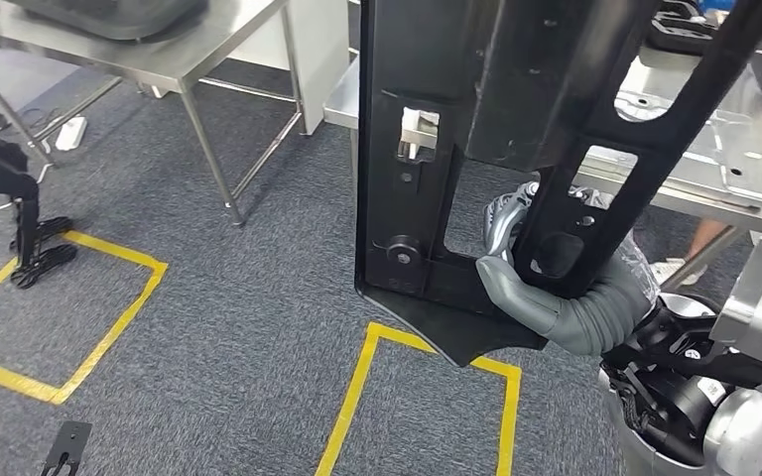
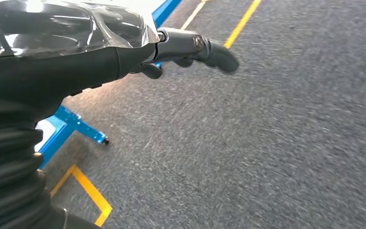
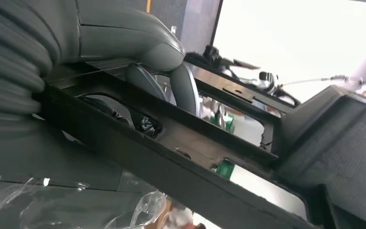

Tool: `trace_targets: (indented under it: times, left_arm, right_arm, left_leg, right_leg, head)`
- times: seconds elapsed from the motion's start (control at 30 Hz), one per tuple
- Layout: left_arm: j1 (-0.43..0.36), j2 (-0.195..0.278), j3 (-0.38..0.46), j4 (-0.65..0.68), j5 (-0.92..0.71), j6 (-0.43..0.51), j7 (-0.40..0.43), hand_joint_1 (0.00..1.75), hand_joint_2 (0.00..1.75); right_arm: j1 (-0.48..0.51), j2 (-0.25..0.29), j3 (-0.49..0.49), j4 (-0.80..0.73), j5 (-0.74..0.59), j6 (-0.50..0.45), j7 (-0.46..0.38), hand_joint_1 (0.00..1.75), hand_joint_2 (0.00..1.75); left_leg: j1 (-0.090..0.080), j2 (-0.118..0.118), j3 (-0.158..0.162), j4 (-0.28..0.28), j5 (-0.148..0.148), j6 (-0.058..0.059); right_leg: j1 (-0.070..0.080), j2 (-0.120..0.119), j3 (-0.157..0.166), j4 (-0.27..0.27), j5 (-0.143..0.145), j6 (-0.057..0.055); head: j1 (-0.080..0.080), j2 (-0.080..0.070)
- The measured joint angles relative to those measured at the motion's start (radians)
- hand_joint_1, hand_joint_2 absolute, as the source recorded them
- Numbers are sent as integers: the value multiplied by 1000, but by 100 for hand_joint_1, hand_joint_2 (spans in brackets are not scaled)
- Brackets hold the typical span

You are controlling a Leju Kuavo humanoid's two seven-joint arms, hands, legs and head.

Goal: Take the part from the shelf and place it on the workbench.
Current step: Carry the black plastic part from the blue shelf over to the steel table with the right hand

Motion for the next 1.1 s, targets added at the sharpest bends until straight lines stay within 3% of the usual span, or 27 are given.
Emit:
trace_targets:
  times: [0.07,0.1,0.13,0.17,0.23,0.3,0.37,0.4,0.47,0.53,0.57,0.6,0.63,0.7,0.77,0.83,1.0,1.07,1.1]
  left_arm:
    - [3,0,0,0,0,0,0,0,175]
    - [3,0,0,0,0,0,0,0,175]
    - [3,0,0,0,0,0,0,0,175]
    - [2,-1,0,0,0,0,0,0,175]
    - [1,-1,0,0,-1,0,0,0,175]
    - [-1,-2,0,0,-2,0,0,0,175]
    - [-2,-2,0,0,-3,1,-1,0,175]
    - [-3,-3,-1,0,-4,2,-1,0,175]
    - [-4,-3,-1,0,-7,6,-2,0,175]
    - [1,-3,-1,0,-9,9,-2,0,175]
    - [4,-3,0,0,-9,9,-2,0,175]
    - [5,-3,-1,0,-10,10,-2,0,175]
    - [6,-3,-1,0,-10,10,-2,0,175]
    - [5,-3,-1,0,-10,10,-2,0,175]
    - [4,-3,-1,0,-11,11,-2,0,175]
    - [4,-3,-1,0,-11,11,-2,0,175]
    - [4,-3,-1,0,-11,11,-2,0,175]
    - [2,-3,-1,0,-12,12,-2,0,175]
    - [1,-4,-1,0,-12,13,-3,0,175]
  right_arm:
    - [3,0,0,0,0,-1,0,175,175]
    - [4,-1,0,0,0,-1,1,175,175]
    - [4,-1,0,0,0,-1,1,175,175]
    - [4,-2,0,0,0,-1,2,175,175]
    - [3,-2,0,-2,0,-1,2,175,175]
    - [2,-3,0,-2,1,-1,2,175,175]
    - [1,-3,0,-4,6,-1,3,175,175]
    - [1,-4,-1,-6,11,-2,2,175,175]
    - [-1,-4,-1,-10,21,-3,-2,175,175]
    - [0,-3,-1,-11,27,-4,-4,175,175]
    - [1,-2,-1,-11,29,-4,-4,175,175]
    - [2,-2,0,-11,31,-4,-4,175,175]
    - [3,-2,0,-11,32,-4,-4,175,175]
    - [4,-1,0,-11,34,-5,-4,175,175]
    - [4,-1,0,-11,37,-6,-4,175,175]
    - [4,-2,0,-11,38,-7,-5,175,175]
    - [4,-2,0,-11,39,-7,-4,175,175]
    - [4,-3,-1,-14,39,-7,-4,175,175]
    - [4,-4,-1,-16,40,-8,-4,175,175]
  left_leg:
    - [-1,22,8,0,-8,2]
    - [-1,33,14,0,-13,0]
    - [-1,43,21,0,-18,-1]
    - [-1,54,30,0,-25,-4]
    - [-5,72,46,-1,-38,-12]
    - [-9,88,55,-5,-49,-24]
    - [-9,99,65,-13,-56,-36]
    - [-8,90,65,-6,-63,-41]
    - [-5,53,29,71,-98,-47]
    - [-6,23,-56,214,-145,-49]
    - [-7,17,-96,269,-153,-50]
    - [-7,15,-121,288,-142,-50]
    - [-8,14,-125,266,-110,-49]
    - [-9,11,-87,131,-17,-42]
    - [-12,6,-46,19,35,-32]
    - [-14,2,-35,-4,37,-25]
    - [-13,3,-36,-4,37,-23]
    - [-10,3,-27,-7,33,-12]
    - [-8,3,-19,-9,27,-4]
  right_leg:
    - [-6,-11,-66,115,-31,4]
    - [-7,-13,-75,122,-20,4]
    - [-8,-17,-62,86,10,3]
    - [-7,-27,-30,16,51,-1]
    - [3,-65,37,-123,105,-13]
    - [14,-78,60,-173,111,-23]
    - [13,-57,63,-179,108,-32]
    - [9,-49,69,-185,107,-37]
    - [2,-37,82,-194,105,-48]
    - [2,-23,88,-194,97,-57]
    - [3,-15,92,-194,93,-58]
    - [4,-7,97,-194,88,-58]
    - [4,0,104,-194,83,-57]
    - [5,11,122,-193,70,-52]
    - [8,20,132,-192,58,-42]
    - [12,25,133,-192,53,-37]
    - [11,25,133,-194,53,-36]
    - [11,20,135,-183,48,-27]
    - [8,11,111,-128,26,-17]
  head:
    - [1,0]
    - [1,0]
    - [1,0]
    - [1,0]
    - [1,0]
    - [0,0]
    - [0,0]
    - [0,0]
    - [-2,0]
    - [-4,0]
    - [-5,0]
    - [-5,0]
    - [-5,0]
    - [-5,0]
    - [-5,0]
    - [-5,0]
    - [-5,0]
    - [-5,0]
    - [-4,0]
